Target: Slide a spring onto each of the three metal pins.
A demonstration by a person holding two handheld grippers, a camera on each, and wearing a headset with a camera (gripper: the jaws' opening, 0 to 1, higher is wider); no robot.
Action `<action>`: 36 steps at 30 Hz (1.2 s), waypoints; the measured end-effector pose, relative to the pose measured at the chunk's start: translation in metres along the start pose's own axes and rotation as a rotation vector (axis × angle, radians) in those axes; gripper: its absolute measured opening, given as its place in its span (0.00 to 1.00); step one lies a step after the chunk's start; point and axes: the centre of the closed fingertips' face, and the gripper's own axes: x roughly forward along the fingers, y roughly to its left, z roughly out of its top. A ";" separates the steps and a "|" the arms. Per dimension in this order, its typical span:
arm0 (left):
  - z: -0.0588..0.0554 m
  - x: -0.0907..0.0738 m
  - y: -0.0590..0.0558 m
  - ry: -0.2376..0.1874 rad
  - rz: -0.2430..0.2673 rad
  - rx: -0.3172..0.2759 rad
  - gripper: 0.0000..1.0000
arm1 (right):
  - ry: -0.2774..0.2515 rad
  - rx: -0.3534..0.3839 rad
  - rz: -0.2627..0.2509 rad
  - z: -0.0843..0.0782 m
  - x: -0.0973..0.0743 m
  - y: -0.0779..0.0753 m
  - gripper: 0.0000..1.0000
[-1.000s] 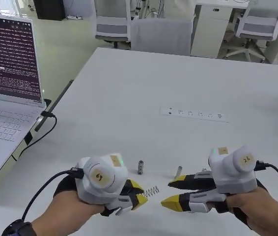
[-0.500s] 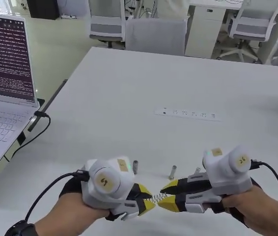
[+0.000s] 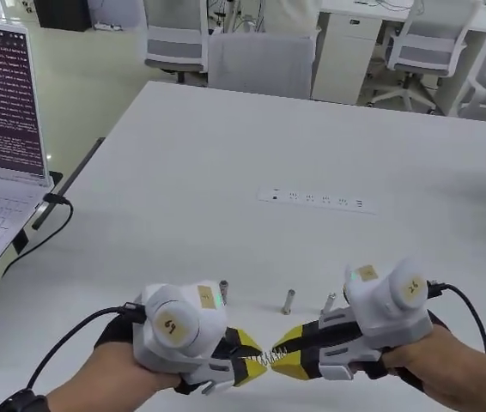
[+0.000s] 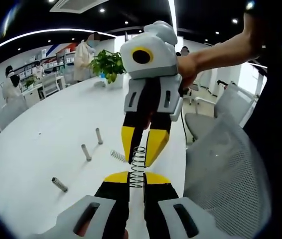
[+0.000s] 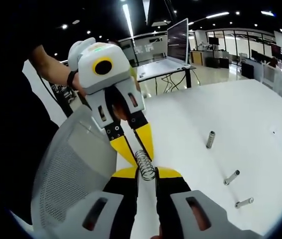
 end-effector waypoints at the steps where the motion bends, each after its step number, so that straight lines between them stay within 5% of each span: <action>1: 0.000 0.000 -0.001 0.000 -0.004 0.003 0.02 | 0.005 -0.006 0.004 -0.001 0.000 0.001 0.10; 9: -0.002 0.004 -0.008 0.006 -0.031 0.025 0.02 | 0.054 -0.043 0.036 -0.005 0.000 0.009 0.08; 36: -0.003 0.013 -0.011 0.032 -0.016 0.088 0.02 | 0.160 -0.082 0.000 -0.010 -0.001 0.008 0.08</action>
